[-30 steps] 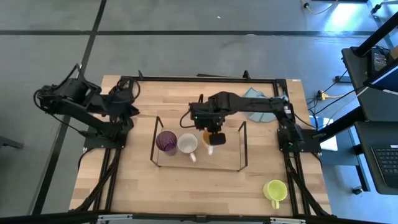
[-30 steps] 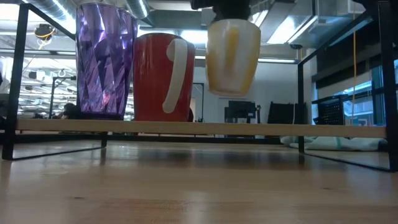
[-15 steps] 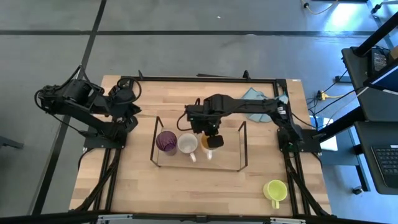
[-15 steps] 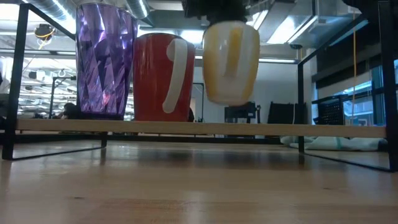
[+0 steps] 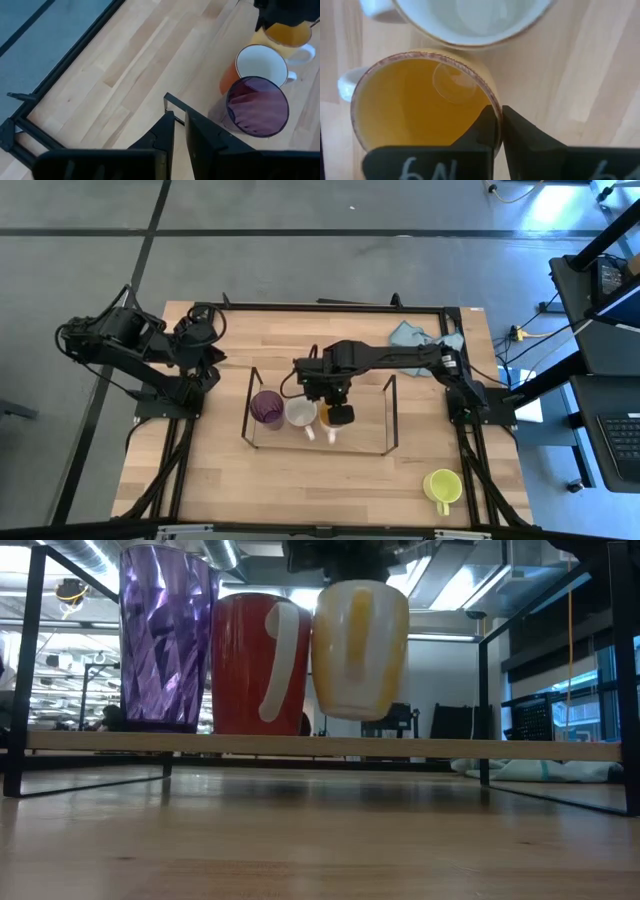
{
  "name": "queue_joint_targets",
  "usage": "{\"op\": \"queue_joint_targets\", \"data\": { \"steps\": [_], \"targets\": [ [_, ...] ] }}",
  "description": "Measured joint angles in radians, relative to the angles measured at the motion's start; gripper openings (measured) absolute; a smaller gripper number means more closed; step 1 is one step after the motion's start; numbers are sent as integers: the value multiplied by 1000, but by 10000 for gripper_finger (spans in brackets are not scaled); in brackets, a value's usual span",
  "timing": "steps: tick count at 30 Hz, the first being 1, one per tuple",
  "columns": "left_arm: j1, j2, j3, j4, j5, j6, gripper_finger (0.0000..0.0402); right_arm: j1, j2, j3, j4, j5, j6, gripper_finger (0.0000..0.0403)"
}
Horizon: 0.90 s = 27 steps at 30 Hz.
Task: Stack small to large cups/mugs on shelf
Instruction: Put the yellow mug on the shelf
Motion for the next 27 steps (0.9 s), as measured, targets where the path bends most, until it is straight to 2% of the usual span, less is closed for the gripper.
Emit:
{"op": "queue_joint_targets", "data": {
  "steps": [3, 12, 27],
  "targets": [
    [0, -2, 0, -1, -2, 1, 41, 14, 11, 0, -21, 8, 4, 21],
    [0, -10, 0, 0, -7, 21, 41, 39, 13, 0, -27, 136, -23, 25],
    [0, -10, 0, -1, -7, 28, 41, 45, 13, 0, -29, 70, 15, 41]
  ]
}}
